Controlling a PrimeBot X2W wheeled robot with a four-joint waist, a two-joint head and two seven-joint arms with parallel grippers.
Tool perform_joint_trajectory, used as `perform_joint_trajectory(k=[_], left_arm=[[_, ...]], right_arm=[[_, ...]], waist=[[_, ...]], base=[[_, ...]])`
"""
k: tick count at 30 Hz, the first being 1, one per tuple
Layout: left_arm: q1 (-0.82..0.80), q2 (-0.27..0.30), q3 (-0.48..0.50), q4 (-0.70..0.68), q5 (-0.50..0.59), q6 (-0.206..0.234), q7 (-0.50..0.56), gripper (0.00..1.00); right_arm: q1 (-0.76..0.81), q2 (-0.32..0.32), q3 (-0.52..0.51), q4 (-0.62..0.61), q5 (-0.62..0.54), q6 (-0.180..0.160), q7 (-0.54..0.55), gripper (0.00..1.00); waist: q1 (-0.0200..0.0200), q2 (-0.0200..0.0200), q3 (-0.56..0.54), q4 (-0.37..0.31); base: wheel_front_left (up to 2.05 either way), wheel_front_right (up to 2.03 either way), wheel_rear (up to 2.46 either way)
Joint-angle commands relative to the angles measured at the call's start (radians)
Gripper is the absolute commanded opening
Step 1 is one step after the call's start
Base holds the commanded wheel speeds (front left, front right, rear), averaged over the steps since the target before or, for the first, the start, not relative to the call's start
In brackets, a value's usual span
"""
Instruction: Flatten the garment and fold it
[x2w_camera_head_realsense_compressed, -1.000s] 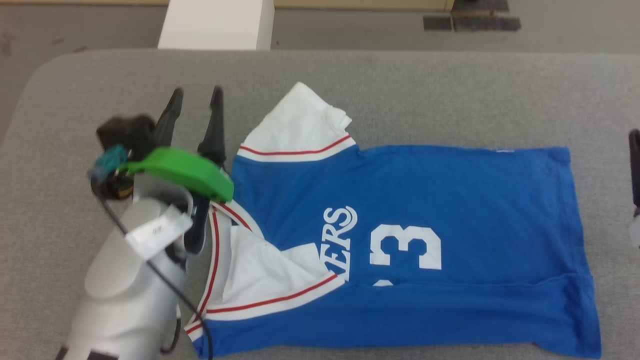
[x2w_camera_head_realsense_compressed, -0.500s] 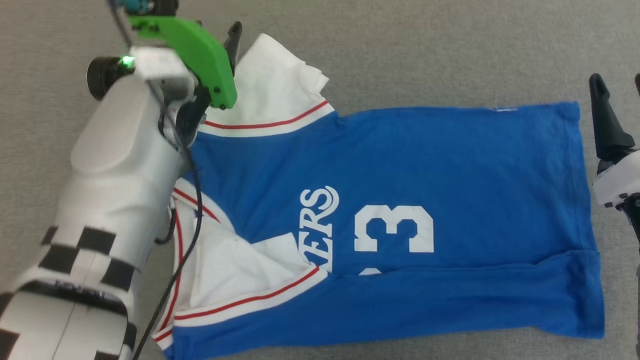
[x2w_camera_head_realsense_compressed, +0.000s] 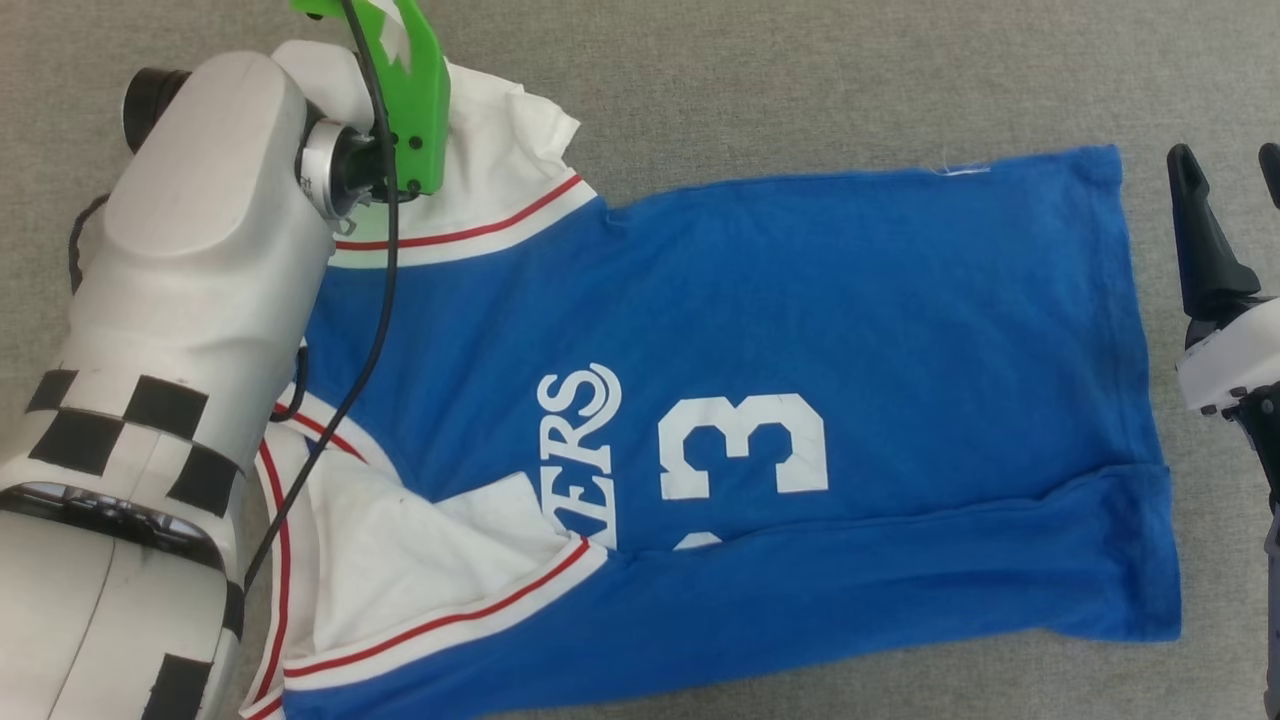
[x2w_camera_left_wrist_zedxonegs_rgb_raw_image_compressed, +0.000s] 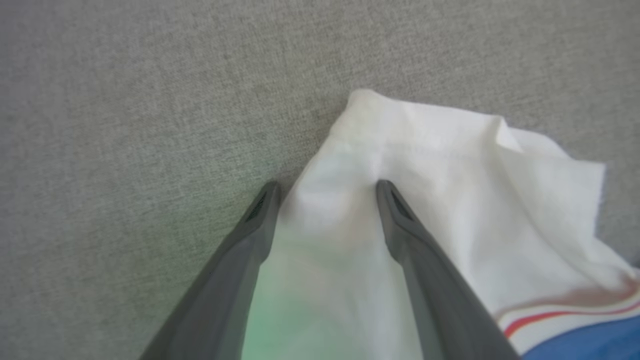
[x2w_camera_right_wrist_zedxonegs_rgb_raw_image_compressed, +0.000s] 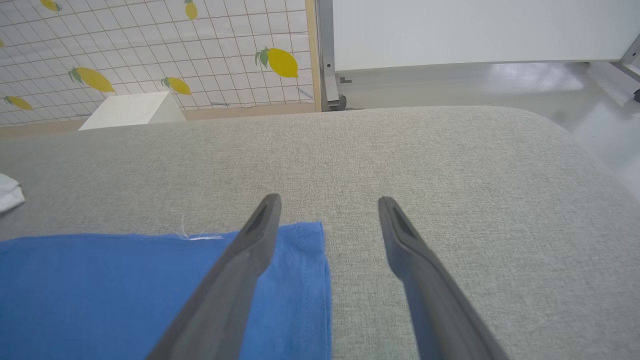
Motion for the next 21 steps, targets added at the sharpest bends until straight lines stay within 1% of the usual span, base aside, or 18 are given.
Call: perform_joint_trajectory(k=[1, 2, 3, 5, 6, 8, 11, 13, 18, 21], left_arm=[[0.034, 0.006, -0.013, 0.023, 0.003, 0.010, 0.027, 1.00], [0.043, 0.006, -0.012, 0.021, -0.003, 0.013, 0.039, 0.49], [0.048, 0.005, -0.007, 0.014, -0.011, 0.013, 0.038, 0.00], [0.058, 0.002, 0.011, -0.008, -0.031, 0.011, 0.020, 0.00], [0.061, 0.003, 0.025, -0.027, -0.040, 0.010, -0.014, 0.00], [0.071, 0.004, 0.045, -0.047, -0.060, 0.001, -0.048, 0.00], [0.075, 0.007, 0.065, -0.073, -0.080, -0.004, -0.077, 0.00], [0.072, 0.006, 0.077, -0.090, -0.091, -0.002, -0.088, 0.00], [0.058, 0.001, 0.093, -0.157, -0.108, -0.010, -0.115, 0.00], [0.055, -0.002, 0.095, -0.195, -0.114, -0.016, -0.125, 0.00]], right_arm=[[0.005, 0.004, 0.000, -0.007, 0.005, -0.002, -0.004, 1.00], [0.007, 0.002, -0.001, -0.010, 0.006, -0.002, -0.001, 1.00], [0.008, -0.002, -0.001, -0.013, 0.005, -0.002, 0.003, 1.00], [0.012, -0.015, 0.002, -0.020, 0.003, -0.002, 0.023, 1.00], [0.014, -0.027, 0.010, -0.025, 0.002, -0.002, 0.043, 1.00], [0.010, -0.046, 0.016, -0.034, -0.006, -0.002, 0.082, 1.00], [-0.015, -0.065, 0.019, -0.037, -0.021, -0.002, 0.172, 1.00], [-0.044, -0.073, 0.020, -0.029, -0.028, -0.002, 0.262, 1.00], [-0.141, -0.125, 0.054, -0.015, -0.078, -0.002, 0.527, 1.00], [-0.195, -0.156, 0.087, 0.000, -0.087, -0.002, 0.631, 1.00]], waist=[[-0.0001, -0.0001, 0.010, -0.008], [-0.0001, -0.0001, 0.012, -0.008], [-0.0001, -0.0001, 0.014, -0.007], [-0.0001, -0.0001, 0.017, -0.002], [-0.0001, -0.0001, 0.019, 0.001], [-0.0001, -0.0001, 0.018, 0.003], [-0.0001, -0.0001, 0.018, 0.008], [-0.0001, -0.0001, 0.017, 0.014], [-0.0001, -0.0001, 0.029, 0.042], [-0.0001, -0.0001, 0.039, 0.063]], base=[[0.00, 0.00, 0.00], [0.00, 0.00, 0.00], [0.00, 0.00, 0.00], [0.00, 0.00, 0.00], [0.00, 0.00, 0.00], [0.00, 0.00, 0.00], [0.00, 0.00, 0.00], [0.00, 0.00, 0.00], [0.00, 0.00, 0.00], [0.00, 0.00, 0.00]])
